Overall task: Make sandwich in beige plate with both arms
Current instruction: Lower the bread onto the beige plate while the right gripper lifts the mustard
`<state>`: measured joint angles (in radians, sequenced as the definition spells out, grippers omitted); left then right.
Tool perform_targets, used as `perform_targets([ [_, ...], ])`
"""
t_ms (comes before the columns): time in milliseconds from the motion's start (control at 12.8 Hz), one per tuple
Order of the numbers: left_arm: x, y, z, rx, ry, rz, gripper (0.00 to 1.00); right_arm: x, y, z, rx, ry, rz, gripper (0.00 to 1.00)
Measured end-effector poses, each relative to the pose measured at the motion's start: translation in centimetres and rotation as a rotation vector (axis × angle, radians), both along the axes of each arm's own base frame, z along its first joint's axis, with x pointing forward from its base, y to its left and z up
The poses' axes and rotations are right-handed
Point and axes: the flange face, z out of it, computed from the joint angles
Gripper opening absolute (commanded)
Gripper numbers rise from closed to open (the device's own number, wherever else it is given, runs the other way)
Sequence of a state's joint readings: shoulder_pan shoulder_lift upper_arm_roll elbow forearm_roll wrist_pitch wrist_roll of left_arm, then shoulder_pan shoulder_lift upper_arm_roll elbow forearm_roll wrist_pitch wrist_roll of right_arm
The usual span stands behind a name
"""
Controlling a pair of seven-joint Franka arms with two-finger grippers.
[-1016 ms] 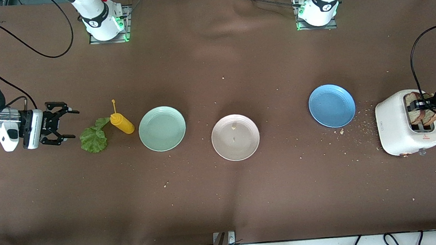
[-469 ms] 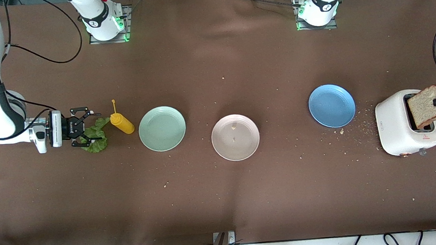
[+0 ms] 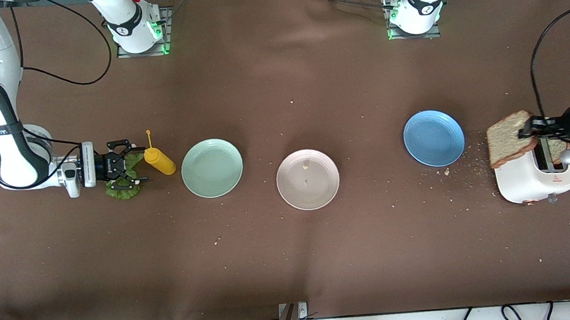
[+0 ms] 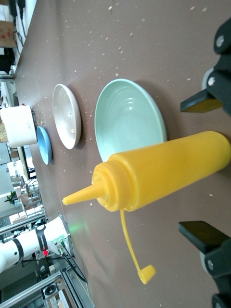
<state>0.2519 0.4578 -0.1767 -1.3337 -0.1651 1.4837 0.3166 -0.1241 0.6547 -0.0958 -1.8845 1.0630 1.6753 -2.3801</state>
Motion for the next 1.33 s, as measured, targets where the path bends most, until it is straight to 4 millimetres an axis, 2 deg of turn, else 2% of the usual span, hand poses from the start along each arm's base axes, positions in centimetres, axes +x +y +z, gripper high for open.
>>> perform_targets([
  [156, 1.0, -6.7, -4.4, -0.146, 0.097, 0.039, 0.0, -0.1, 1.2, -0.6, 0.021, -0.014, 0.021, 0.99],
  [234, 1.4, -10.2, -6.9, -0.218, 0.152, 0.059, 0.0, -0.1, 1.6, -1.0, 0.032, -0.021, 0.024, 0.96],
  [312, 1.9, -13.8, -9.6, -0.275, 0.185, 0.074, 0.0, -0.2, 1.8, -1.4, 0.04, -0.029, 0.03, 0.87],
  [469, 2.4, -20.4, -14.1, -0.348, 0.2, 0.095, 0.0, -0.4, 2.3, -2.0, 0.051, -0.039, 0.042, 0.52],
  [547, 2.3, -23.5, -15.3, -0.363, 0.205, 0.123, 0.0, -0.4, 2.4, -2.1, 0.054, -0.04, 0.045, 0.41],
  [703, 1.9, -28.7, -15.7, -0.368, 0.216, 0.196, 0.0, -0.4, 2.6, -2.1, 0.057, -0.042, 0.047, 0.13],
  [781, 1.5, -31.0, -15.5, -0.364, 0.217, 0.225, 0.0, -0.3, 2.7, -2.0, 0.059, -0.044, 0.049, 0.03],
  [859, 1.1, -33.1, -15.5, -0.354, 0.204, 0.247, 0.0, -0.2, 2.7, -1.9, 0.063, -0.048, 0.052, 0.0],
  [1016, 0.7, -36.2, -16.5, -0.341, 0.167, 0.274, 0.0, 0.4, 2.8, -1.2, 0.079, -0.065, 0.065, 0.0],
  [1172, 0.3, -38.3, -18.3, -0.328, 0.154, 0.304, 0.0, 1.3, 2.9, 0.0, 0.102, -0.079, 0.081, 0.0],
  [1328, -0.1, -39.6, -19.3, -0.321, 0.141, 0.317, 0.0, 2.0, 2.7, 0.9, 0.1, -0.062, 0.084, 0.0],
])
